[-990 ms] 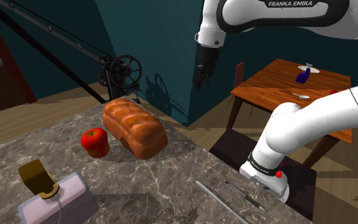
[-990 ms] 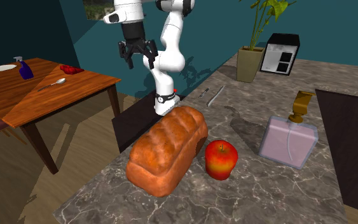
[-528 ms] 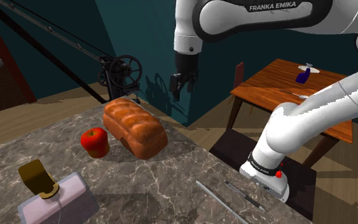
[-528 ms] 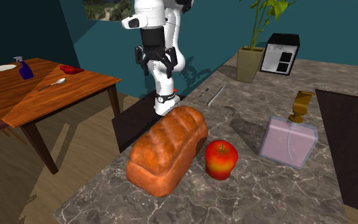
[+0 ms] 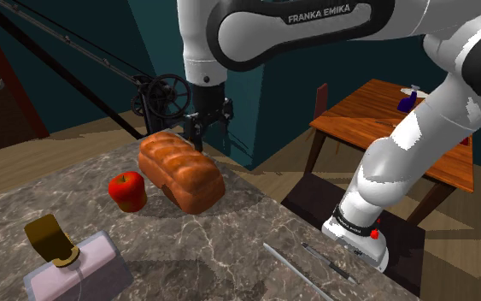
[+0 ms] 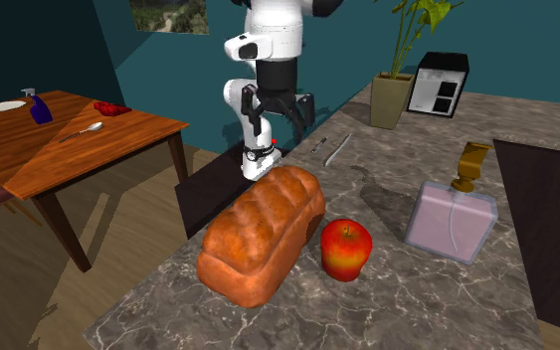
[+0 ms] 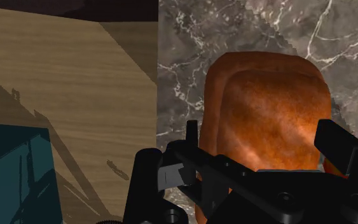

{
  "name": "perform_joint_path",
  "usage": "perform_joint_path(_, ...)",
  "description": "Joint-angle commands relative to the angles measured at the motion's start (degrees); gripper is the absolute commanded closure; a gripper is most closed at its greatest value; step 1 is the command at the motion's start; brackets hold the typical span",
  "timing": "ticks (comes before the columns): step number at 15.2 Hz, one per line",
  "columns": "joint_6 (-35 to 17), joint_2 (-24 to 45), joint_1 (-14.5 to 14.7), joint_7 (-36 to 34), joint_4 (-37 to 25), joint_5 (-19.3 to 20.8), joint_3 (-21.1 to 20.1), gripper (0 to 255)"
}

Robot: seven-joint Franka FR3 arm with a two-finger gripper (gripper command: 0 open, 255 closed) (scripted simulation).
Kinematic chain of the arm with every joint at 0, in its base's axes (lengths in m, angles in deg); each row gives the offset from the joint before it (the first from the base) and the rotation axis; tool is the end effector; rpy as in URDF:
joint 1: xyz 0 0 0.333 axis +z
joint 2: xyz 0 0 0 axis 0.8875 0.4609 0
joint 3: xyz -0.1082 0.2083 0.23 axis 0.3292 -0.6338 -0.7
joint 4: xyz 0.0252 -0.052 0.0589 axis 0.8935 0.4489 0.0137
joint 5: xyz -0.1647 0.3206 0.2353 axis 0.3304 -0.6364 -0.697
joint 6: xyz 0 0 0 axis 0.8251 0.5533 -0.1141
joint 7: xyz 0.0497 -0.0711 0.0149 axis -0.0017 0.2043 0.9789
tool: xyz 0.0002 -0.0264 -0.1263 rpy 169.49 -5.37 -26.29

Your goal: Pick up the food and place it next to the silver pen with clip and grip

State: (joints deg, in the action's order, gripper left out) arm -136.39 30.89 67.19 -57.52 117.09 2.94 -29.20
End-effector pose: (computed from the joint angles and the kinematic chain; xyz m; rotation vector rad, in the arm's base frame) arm 0.4200 0.3043 0.5151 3.1187 0.0409 -0.0736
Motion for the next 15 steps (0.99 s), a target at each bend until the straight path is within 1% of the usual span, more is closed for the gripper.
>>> perform_joint_path(1,0.15,5.02,0.08,-4.38,-4.25,2.33,-2.54,0)
perform_joint_path(5,1.61,16.16,1.72,-13.43,-13.82,8.79,-6.67,0)
perform_joint_path(8,4.08,25.34,4.89,-19.92,-22.39,14.50,-8.19,0)
perform_joint_path(10,6.44,31.64,7.98,-23.64,-28.96,18.24,-8.32,0)
perform_joint_path(12,9.37,38.06,11.68,-26.70,-36.41,21.74,-7.88,0)
perform_joint_path(15,15.01,48.27,18.40,-29.75,-50.19,26.44,-6.25,0)
